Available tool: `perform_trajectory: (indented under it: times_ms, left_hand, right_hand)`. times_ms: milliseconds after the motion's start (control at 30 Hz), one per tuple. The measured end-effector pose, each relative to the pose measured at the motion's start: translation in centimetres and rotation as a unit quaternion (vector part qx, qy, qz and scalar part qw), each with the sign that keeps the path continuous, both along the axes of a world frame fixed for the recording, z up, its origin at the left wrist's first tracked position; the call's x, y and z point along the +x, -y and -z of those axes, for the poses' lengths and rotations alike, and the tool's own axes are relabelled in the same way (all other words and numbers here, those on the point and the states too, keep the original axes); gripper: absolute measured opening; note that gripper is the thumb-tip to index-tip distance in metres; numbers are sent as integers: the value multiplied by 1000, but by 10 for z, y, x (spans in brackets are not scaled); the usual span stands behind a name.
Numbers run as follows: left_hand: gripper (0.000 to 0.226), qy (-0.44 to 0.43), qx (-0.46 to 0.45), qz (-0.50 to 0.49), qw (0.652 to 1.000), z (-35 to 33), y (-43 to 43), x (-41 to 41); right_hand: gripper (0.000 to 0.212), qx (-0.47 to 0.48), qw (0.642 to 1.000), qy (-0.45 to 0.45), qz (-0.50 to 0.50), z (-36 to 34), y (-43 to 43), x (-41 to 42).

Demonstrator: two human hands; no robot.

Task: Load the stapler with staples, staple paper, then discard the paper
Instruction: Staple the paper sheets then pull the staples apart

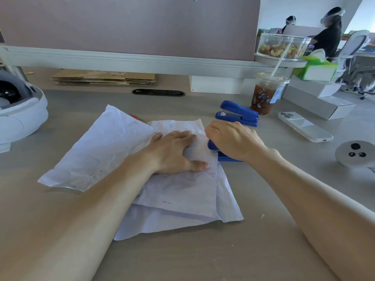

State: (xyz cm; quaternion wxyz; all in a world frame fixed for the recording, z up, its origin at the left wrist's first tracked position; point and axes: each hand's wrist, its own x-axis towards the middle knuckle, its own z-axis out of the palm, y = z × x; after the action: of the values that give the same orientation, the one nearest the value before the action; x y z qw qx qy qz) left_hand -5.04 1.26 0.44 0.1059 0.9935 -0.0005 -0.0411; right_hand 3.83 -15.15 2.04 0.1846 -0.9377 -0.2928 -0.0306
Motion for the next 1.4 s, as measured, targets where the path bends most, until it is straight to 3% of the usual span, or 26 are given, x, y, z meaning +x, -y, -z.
perform_trajectory:
  times_ms: [200, 300, 500, 667, 767, 833, 933, 1067, 1167, 1233, 1333, 1400]
  left_hand:
    - [96, 27, -14, -5, 1000, -4, -3, -2]
    - [101, 34, -6, -15, 999, -5, -6, -2]
    - [105, 57, 8, -46, 997, -9, -10, -4]
    - [101, 93, -87, -72, 989, -14, -14, -4]
    - [83, 119, -128, -82, 981, -17, -15, -5]
    - [59, 142, -153, -83, 974, -20, -16, -6]
    - [29, 201, -196, -63, 958, -27, -18, -9]
    - [29, 245, -293, -64, 922, -37, -21, -15]
    - [30, 274, -315, -61, 907, -41, -21, -16]
    - [29, 284, -325, -55, 900, -42, -19, -17]
    - [29, 301, -332, -36, 893, -45, -14, -21]
    - [23, 310, -336, -21, 889, -47, -12, -23]
  right_hand:
    - [35, -4, 1000, 24, -1, -10, 22, 10]
    - [34, 59, 998, -2, 18, -8, 29, 11]
    - [46, 104, 992, 55, 54, -5, 32, 16]
    - [41, 107, 987, 71, 92, -6, 37, 18]
    - [41, 166, 980, 86, 64, -14, 37, 6]
    - [41, 231, 970, 65, 33, -20, 32, -6]
    - [39, 213, 977, 3, -13, -26, 25, -24]
    - [36, 234, 972, -35, -14, -43, 29, -35]
    - [32, 243, 949, -195, -58, -47, 28, -42]
    - [25, 225, 937, -251, -89, -42, 26, -44]
    - [14, 246, 923, -273, -113, -37, 24, -45]
    - [14, 245, 933, -242, -103, -35, 25, -42]
